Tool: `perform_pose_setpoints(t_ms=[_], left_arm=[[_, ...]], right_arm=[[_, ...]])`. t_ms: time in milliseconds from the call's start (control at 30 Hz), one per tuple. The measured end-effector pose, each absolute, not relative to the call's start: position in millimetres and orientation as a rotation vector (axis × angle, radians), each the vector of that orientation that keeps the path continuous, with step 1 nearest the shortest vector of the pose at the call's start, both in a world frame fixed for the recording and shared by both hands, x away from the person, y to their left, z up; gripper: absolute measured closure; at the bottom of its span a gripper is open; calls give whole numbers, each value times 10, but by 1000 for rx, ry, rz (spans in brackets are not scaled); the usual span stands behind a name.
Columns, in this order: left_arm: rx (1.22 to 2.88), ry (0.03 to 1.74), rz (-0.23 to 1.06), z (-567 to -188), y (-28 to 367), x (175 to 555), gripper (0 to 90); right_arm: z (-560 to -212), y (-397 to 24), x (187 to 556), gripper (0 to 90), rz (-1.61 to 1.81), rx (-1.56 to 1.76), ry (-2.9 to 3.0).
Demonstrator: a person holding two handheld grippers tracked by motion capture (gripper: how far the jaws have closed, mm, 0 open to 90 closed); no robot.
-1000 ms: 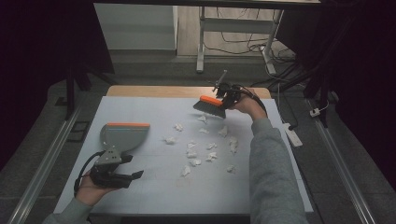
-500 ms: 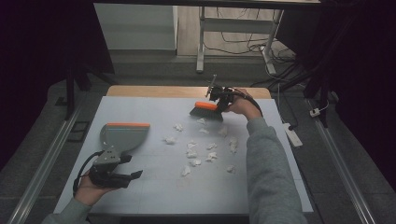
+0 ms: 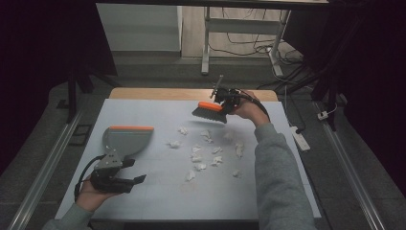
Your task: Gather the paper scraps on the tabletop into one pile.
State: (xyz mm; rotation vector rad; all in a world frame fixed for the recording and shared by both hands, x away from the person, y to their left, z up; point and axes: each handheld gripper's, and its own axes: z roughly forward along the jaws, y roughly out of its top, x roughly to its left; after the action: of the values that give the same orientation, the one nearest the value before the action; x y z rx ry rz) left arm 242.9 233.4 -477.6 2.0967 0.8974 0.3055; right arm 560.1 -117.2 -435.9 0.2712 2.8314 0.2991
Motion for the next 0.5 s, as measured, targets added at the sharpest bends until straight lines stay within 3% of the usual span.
perform_pose_setpoints(t_ms=[133,333,500], left_arm=[[2092,895,299,-4780,2351,2434,287],[2085,884,291,-4776,2370,2439,287],[2082,873,293,-4768,2356,2419,287]], right_arm=[[-4500,-1096,5527,680,198,218,2879],[-4476,-1075,5193,680,154,109,2960],[-4390,-1203,5123,680,267,140,2925]])
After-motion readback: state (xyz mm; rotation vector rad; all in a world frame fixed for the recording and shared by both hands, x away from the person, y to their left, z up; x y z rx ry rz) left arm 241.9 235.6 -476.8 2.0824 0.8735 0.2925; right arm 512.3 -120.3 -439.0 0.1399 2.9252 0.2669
